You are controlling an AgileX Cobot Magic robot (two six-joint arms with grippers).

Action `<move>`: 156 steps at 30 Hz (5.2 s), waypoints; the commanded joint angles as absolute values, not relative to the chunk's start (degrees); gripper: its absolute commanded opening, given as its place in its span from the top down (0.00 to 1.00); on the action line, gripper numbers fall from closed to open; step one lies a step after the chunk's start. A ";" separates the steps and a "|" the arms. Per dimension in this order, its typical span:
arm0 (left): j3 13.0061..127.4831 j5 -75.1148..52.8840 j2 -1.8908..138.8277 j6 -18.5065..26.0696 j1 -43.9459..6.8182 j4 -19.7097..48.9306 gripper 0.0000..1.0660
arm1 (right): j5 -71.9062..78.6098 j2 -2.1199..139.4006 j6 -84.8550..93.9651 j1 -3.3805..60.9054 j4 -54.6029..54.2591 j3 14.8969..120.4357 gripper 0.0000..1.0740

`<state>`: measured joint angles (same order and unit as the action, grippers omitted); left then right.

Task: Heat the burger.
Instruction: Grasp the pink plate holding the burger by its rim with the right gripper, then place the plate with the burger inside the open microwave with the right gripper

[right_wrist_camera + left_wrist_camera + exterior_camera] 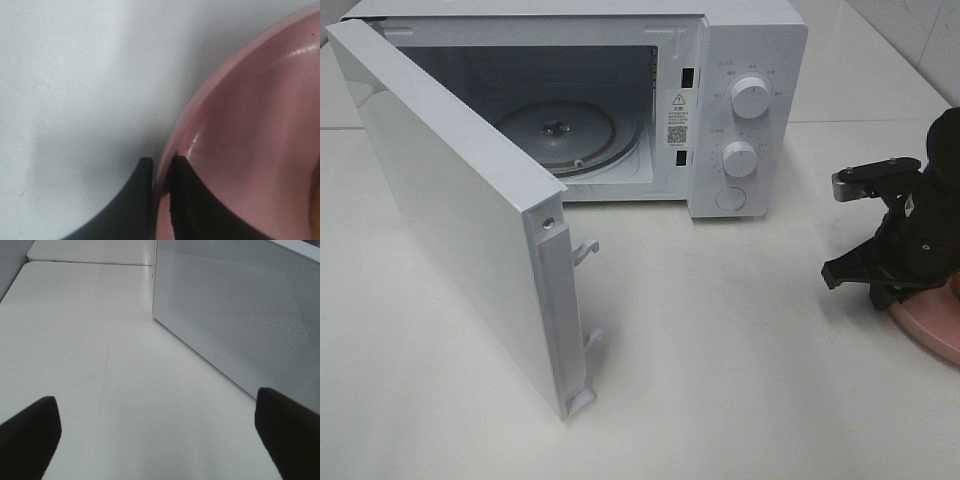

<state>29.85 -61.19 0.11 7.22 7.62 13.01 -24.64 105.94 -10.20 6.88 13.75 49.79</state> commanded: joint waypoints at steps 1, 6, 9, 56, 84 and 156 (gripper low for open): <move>29.79 -61.42 0.11 7.10 7.28 13.24 0.06 | -25.67 106.74 -10.66 6.76 13.24 49.56 1.00; 29.79 -61.42 0.11 7.10 7.28 13.24 0.06 | -26.36 106.68 -10.89 6.93 13.24 49.56 1.00; 29.79 -61.42 0.11 7.10 7.28 13.24 0.06 | -27.44 106.57 -11.00 6.93 13.29 49.56 1.00; 29.79 -61.42 0.11 7.10 7.28 13.24 0.06 | -45.32 86.69 -36.15 28.48 41.37 38.85 1.00; 29.79 -61.42 0.11 7.10 7.28 13.24 0.06 | -58.33 71.22 -35.75 54.55 40.51 32.66 1.00; 29.79 -61.42 0.11 7.10 7.28 13.24 0.06 | -34.89 71.22 16.16 59.13 41.60 32.66 1.00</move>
<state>29.85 -61.19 0.11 7.22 7.62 13.01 -37.41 71.73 12.72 60.50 38.27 32.89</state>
